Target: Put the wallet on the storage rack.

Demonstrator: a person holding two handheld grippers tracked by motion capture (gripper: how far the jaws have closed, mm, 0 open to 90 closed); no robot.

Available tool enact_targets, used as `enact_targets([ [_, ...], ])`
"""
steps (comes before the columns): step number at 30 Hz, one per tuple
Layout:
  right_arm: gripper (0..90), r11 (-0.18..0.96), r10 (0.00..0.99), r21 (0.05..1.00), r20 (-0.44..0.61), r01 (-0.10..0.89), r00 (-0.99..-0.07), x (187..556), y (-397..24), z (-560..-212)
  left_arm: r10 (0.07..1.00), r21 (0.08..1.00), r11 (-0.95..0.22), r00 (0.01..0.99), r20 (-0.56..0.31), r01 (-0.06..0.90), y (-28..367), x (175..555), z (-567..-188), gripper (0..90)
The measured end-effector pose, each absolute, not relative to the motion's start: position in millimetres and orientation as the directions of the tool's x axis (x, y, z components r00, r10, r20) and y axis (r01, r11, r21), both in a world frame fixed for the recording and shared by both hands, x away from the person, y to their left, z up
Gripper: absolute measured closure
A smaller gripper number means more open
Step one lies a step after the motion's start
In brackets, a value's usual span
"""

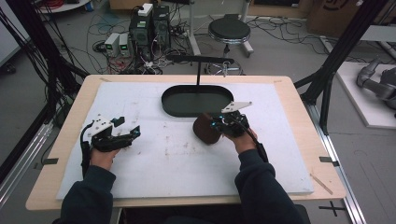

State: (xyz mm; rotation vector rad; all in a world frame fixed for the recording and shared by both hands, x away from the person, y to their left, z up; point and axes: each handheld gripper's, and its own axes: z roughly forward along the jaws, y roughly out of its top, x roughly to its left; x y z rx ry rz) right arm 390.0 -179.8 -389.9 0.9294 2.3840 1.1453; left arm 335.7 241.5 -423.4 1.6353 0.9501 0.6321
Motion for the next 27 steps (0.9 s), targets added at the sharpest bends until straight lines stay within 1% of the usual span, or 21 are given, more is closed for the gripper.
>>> enact_targets([
  [3,79.9,0.489,0.663,0.79,-0.06,0.37,-0.746,385.5,-174.0,-389.0,0.84,0.961,-0.09,0.539,-0.068,0.262,241.3,335.8,-423.5,22.9],
  [7,77.0,0.484,0.615,0.812,-0.049,0.328,-0.787,382.8,-171.6,-388.1,0.839,0.961,-0.094,0.54,-0.064,0.26,241.3,335.9,-423.3,22.8],
  [11,75.7,0.498,0.559,0.824,-0.067,0.27,-0.826,377.8,-165.8,-386.8,0.839,0.961,-0.092,0.54,-0.066,0.26,241.5,335.6,-423.1,22.9],
  [13,75.0,0.506,0.538,0.823,-0.069,0.257,-0.84,374.9,-162.9,-386.5,0.839,0.961,-0.093,0.54,-0.065,0.26,241.6,335.6,-423.1,22.8],
  [16,70.9,0.514,0.526,0.82,-0.069,0.252,-0.848,370.5,-161.5,-386.1,0.84,0.96,-0.095,0.539,-0.063,0.262,241.6,335.4,-423.0,22.9],
  [20,67.9,0.518,0.52,0.822,-0.084,0.236,-0.85,366.1,-163.2,-386.2,0.84,0.96,-0.095,0.539,-0.064,0.263,241.5,335.5,-423.1,22.9],
  [27,65.6,0.508,0.518,0.828,-0.07,0.24,-0.853,363.3,-165.1,-386.0,0.84,0.96,-0.095,0.539,-0.065,0.265,241.1,335.2,-423.1,22.9],
])
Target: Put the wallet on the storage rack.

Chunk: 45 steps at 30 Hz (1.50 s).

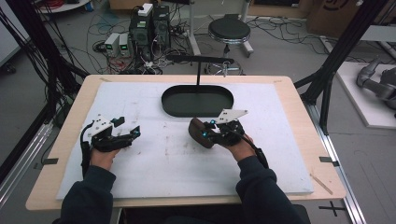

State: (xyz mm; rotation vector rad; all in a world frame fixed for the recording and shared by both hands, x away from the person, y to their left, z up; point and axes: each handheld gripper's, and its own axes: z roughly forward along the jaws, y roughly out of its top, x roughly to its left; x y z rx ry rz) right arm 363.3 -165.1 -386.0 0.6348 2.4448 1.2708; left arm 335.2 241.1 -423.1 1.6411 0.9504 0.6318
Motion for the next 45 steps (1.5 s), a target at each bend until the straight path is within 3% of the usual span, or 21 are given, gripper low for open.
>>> enact_targets([
  [14,61.7,0.493,0.523,0.836,-0.063,0.241,-0.85,363.6,-166.3,-385.8,0.839,0.959,-0.097,0.54,-0.065,0.266,241.1,335.5,-423.4,22.9],
  [20,56.4,0.481,0.54,0.839,-0.057,0.253,-0.84,364.8,-168.7,-385.8,0.839,0.959,-0.096,0.54,-0.066,0.266,241.0,335.6,-423.5,22.9],
  [27,41.2,0.48,0.547,0.834,-0.041,0.273,-0.836,367.1,-166.6,-392.5,0.839,0.959,-0.097,0.541,-0.065,0.265,241.0,335.6,-423.4,22.9],
  [30,40.3,0.504,0.536,0.811,-0.025,0.296,-0.844,367.7,-160.7,-399.6,0.839,0.959,-0.098,0.54,-0.064,0.266,241.1,335.6,-423.4,22.9],
  [39,42.2,0.557,0.537,0.757,-0.015,0.342,-0.843,373.2,-150.5,-414.8,0.838,0.96,-0.091,0.541,-0.069,0.265,241.1,335.8,-423.6,22.9],
  [45,62.4,0.55,0.535,0.768,-0.021,0.329,-0.845,375.5,-151.6,-410.1,0.84,0.96,-0.09,0.539,-0.07,0.265,241.2,335.9,-423.7,23.0],
])
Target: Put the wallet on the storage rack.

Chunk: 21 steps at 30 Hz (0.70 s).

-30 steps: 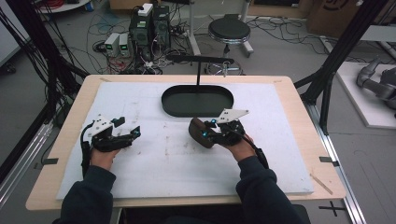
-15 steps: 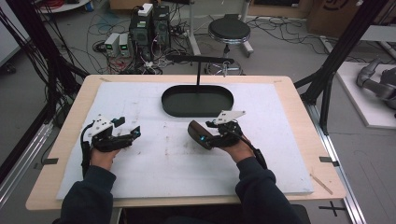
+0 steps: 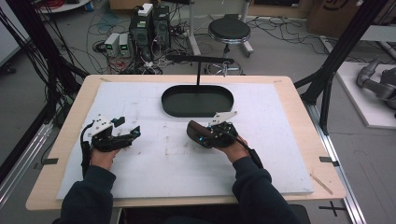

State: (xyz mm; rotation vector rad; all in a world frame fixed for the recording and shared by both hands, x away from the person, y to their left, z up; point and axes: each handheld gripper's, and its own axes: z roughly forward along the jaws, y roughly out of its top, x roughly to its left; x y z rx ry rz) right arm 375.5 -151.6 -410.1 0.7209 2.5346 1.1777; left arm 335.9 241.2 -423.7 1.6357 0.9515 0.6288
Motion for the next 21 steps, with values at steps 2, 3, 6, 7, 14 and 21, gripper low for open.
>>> enact_targets([
  [2,63.0,0.536,0.536,0.774,-0.002,0.338,-0.844,377.5,-152.5,-408.0,0.84,0.96,-0.089,0.538,-0.069,0.264,241.4,336.0,-423.6,22.9],
  [3,63.2,0.528,0.541,0.777,0.003,0.343,-0.841,378.4,-152.9,-406.4,0.84,0.961,-0.09,0.538,-0.069,0.263,241.4,336.0,-423.6,22.9],
  [6,63.6,0.5,0.551,0.793,0.021,0.349,-0.834,385.5,-154.7,-401.4,0.839,0.961,-0.089,0.54,-0.071,0.263,241.4,335.9,-423.5,22.9],
  [7,63.6,0.495,0.554,0.796,0.018,0.347,-0.833,388.4,-155.1,-399.1,0.839,0.961,-0.09,0.54,-0.069,0.262,241.5,335.9,-423.5,22.9],
  [14,63.7,0.39,0.617,0.841,0.064,0.375,-0.784,421.8,-157.2,-378.6,0.838,0.963,-0.086,0.542,-0.07,0.257,242.2,336.3,-423.5,22.9],
  [21,63.7,0.328,0.663,0.85,0.104,0.412,-0.742,468.8,-145.3,-368.0,0.838,0.963,-0.082,0.541,-0.073,0.256,243.0,336.1,-423.3,22.9],
])
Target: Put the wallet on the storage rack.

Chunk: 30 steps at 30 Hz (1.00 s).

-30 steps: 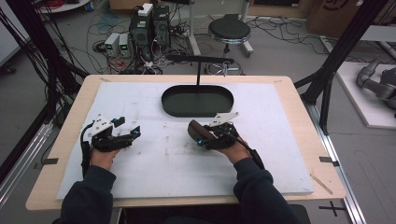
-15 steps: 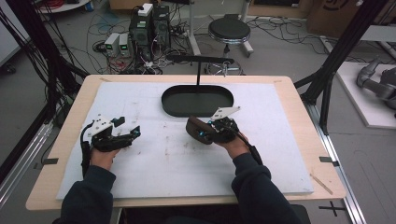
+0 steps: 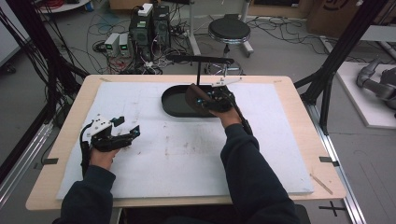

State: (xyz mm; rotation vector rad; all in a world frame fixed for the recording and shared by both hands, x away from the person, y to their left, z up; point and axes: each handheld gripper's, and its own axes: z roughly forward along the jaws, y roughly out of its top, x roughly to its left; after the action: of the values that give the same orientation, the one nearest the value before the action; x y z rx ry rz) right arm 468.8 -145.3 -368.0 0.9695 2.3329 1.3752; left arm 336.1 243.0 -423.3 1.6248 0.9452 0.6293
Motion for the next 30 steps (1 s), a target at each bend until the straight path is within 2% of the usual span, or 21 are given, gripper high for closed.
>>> enact_targets([
  [9,63.5,0.265,0.712,0.803,0.21,0.533,-0.67,516.7,-126.3,-385.0,0.835,0.963,-0.086,0.546,-0.071,0.256,243.0,336.2,-423.2,22.9],
  [12,63.6,0.244,0.723,0.809,0.216,0.535,-0.657,522.3,-120.8,-393.1,0.834,0.963,-0.084,0.548,-0.072,0.255,243.0,336.0,-423.3,22.9],
  [16,63.0,0.225,0.727,0.771,0.275,0.596,-0.629,529.0,-118.1,-409.0,0.834,0.963,-0.084,0.547,-0.073,0.256,243.5,335.6,-423.3,22.9],
  [20,60.8,0.236,0.756,0.753,0.255,0.614,-0.603,531.4,-119.7,-414.6,0.834,0.963,-0.085,0.547,-0.071,0.256,243.6,335.7,-423.3,22.9],
  [21,58.6,0.234,0.761,0.755,0.25,0.613,-0.598,531.5,-120.9,-414.0,0.834,0.963,-0.083,0.547,-0.073,0.255,243.6,335.8,-423.4,22.9],
  [23,46.8,0.223,0.783,0.768,0.226,0.6,-0.58,531.1,-124.3,-410.3,0.834,0.963,-0.082,0.546,-0.074,0.256,243.5,335.9,-423.5,22.9],
  [25,39.2,0.221,0.804,0.782,0.192,0.583,-0.562,530.7,-129.9,-405.8,0.835,0.963,-0.083,0.546,-0.073,0.256,243.4,336.0,-423.6,22.9],
  [30,36.5,0.253,0.828,0.786,0.125,0.564,-0.546,526.6,-147.7,-392.4,0.834,0.963,-0.084,0.547,-0.074,0.257,243.0,336.1,-423.7,22.9],
])
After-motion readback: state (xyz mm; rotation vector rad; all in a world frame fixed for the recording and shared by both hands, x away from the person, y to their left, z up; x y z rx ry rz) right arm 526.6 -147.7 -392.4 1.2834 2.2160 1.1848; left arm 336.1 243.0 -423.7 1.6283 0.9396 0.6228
